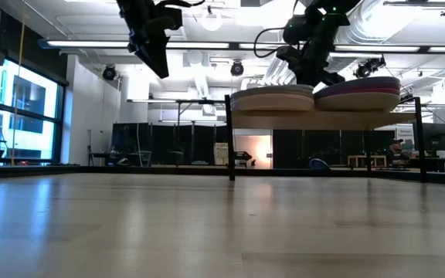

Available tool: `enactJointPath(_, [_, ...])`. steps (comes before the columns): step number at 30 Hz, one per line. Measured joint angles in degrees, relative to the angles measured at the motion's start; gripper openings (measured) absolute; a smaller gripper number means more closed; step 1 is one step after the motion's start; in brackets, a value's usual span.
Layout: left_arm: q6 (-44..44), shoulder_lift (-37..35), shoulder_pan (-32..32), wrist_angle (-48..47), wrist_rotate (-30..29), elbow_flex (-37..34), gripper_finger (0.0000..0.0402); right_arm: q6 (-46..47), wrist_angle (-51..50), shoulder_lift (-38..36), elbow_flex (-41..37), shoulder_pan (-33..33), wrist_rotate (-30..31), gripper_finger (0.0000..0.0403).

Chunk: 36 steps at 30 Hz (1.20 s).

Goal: Place and stack plates onto a shelf
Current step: Stack the gray plate on top of the light blue plate on the shelf

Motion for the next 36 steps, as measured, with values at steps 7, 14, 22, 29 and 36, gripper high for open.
enactJointPath(7, [0.0, 0.0, 0.0, 0.0, 0.0, 0.0, 0.0104, 0.0, 0.1, 0.0, 0.0, 0.0, 0.8, 0.0])
enactJointPath(14, [0.0, 0.0, 0.0, 0.0, 0.1, 0.0, 0.0104, 0.0, 1.2, 0.0, 0.0, 0.0, 1.1, 0.0])
enactJointPath(22, [0.0, 0.0, 0.0, 0.0, 0.2, 0.0, 0.0104, 0.0, 2.4, 0.0, 0.0, 0.0, 1.7, 0.0])
enactJointPath(29, [0.0, 0.0, 0.0, 0.0, 0.2, 0.0, 0.0104, -0.3, 2.3, 0.0, 0.0, 0.0, 1.1, 0.0])
enactJointPath(36, [0.0, 0.0, 0.0, 0.0, 0.2, 0.0, 0.0104, -0.5, 1.2, 0.0, 0.0, 0.0, -0.4, 0.0])
